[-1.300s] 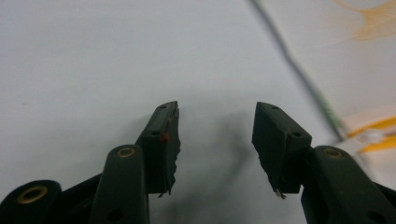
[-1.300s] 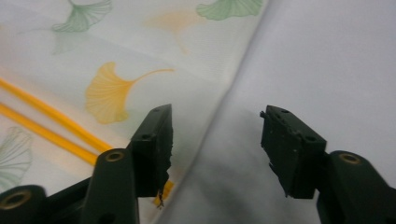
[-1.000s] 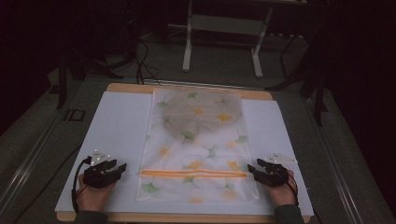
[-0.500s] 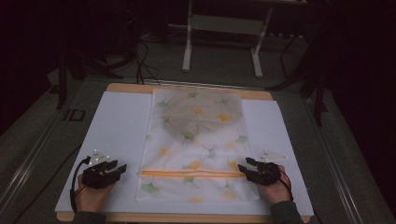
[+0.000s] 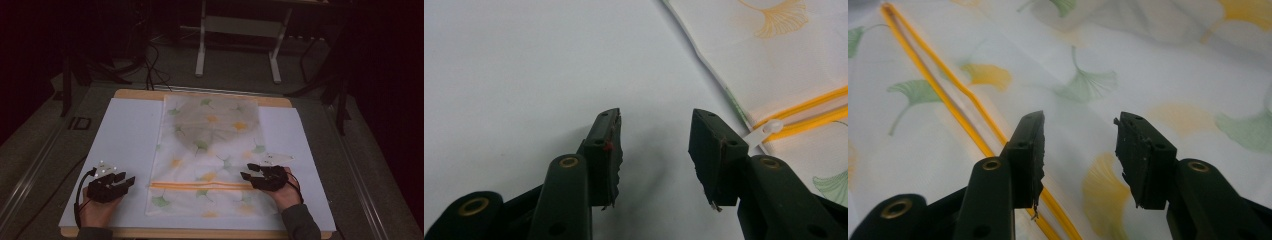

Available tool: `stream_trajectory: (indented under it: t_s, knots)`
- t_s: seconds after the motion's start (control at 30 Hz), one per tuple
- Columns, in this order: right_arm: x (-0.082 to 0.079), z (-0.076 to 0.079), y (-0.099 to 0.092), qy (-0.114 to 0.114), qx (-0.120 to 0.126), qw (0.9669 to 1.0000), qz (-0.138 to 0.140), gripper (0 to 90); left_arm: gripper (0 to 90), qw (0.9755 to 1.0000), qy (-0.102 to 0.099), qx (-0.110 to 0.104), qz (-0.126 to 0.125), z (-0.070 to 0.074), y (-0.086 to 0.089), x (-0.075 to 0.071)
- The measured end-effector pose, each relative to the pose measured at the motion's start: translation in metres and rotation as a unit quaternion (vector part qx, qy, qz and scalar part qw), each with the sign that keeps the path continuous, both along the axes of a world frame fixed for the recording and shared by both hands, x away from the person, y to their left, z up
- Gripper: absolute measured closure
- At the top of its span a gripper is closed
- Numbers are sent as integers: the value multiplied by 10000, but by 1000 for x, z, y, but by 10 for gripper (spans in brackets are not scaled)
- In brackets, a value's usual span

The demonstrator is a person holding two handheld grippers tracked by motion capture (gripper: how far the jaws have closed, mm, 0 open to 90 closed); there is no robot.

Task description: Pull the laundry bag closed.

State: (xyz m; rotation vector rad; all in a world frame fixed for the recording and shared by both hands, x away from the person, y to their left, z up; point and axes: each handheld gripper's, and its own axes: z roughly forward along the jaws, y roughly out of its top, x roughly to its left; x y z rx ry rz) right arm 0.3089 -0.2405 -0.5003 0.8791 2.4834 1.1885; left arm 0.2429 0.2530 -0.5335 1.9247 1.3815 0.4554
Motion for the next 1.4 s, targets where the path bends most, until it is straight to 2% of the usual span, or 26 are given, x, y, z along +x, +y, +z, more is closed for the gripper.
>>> stream_trajectory:
  t_s: [0.03,0.1,0.2,0.47,0.57,1.0,1.23,1.4]
  knots:
    - [0,0,0,0,0,10000,0,545,560,10000,0,0,0,0,0,0]
    - [1,3,12,-35,-21,9998,216,550,560,10000,-11,8,-4,0,1,0]
    - [3,6,23,-44,-26,9993,378,565,558,10000,-32,12,9,0,1,0]
    - [5,8,56,-14,160,9966,803,592,554,10000,-38,-1,-58,0,1,0]
    - [5,10,68,-31,139,9954,945,591,555,9999,-34,10,-93,0,0,-1]
    - [7,12,107,-48,159,9912,1313,590,561,9996,-12,-80,-285,1,1,-1]
    - [9,12,123,-61,179,9887,1485,619,565,9996,-22,-106,-274,1,2,-2]
    - [12,6,137,16,170,9867,1617,648,565,9996,-19,-96,-273,1,2,-2]
